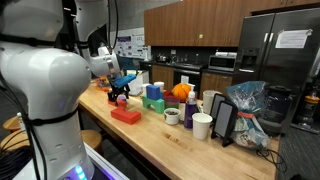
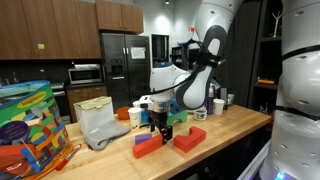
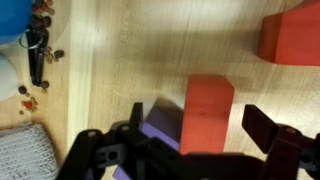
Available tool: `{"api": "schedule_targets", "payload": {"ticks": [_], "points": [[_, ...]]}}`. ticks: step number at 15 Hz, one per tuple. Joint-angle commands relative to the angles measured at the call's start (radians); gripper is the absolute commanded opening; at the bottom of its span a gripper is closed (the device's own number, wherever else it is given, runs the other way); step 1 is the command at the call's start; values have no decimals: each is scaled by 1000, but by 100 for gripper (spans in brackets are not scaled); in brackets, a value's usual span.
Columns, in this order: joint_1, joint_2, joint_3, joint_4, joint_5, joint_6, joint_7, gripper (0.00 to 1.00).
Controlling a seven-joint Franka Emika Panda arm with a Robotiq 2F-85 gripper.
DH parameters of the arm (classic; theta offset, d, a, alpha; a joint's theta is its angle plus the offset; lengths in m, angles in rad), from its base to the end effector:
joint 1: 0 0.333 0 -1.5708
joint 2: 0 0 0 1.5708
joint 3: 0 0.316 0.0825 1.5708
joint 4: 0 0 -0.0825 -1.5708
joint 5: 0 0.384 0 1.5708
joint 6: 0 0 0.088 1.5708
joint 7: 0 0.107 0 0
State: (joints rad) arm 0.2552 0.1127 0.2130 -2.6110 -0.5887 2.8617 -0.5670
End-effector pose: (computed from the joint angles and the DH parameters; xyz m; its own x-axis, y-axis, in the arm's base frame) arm 0.3802 0.2287 0.2245 -0.0128 0.9992 -0.0379 0.9751 0.0209 0.2210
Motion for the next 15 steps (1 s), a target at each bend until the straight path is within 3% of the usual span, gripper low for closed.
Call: {"api": "schedule_targets", "payload": {"ticks": [1,3,5,7,12,13,15], "points": [[2,26,-16,14,-36,14,34,100],[4,34,-18,18,-38,12,39,100],[5,38,-20,19,-38,12,41,73],[6,37,-24,15,-42,13,43,61],[8,37,-27,17,-53,10,52,21],[8,38,-27,18,-58,9,56,16],[6,37,-25,17,-57,10,53,16]]}}
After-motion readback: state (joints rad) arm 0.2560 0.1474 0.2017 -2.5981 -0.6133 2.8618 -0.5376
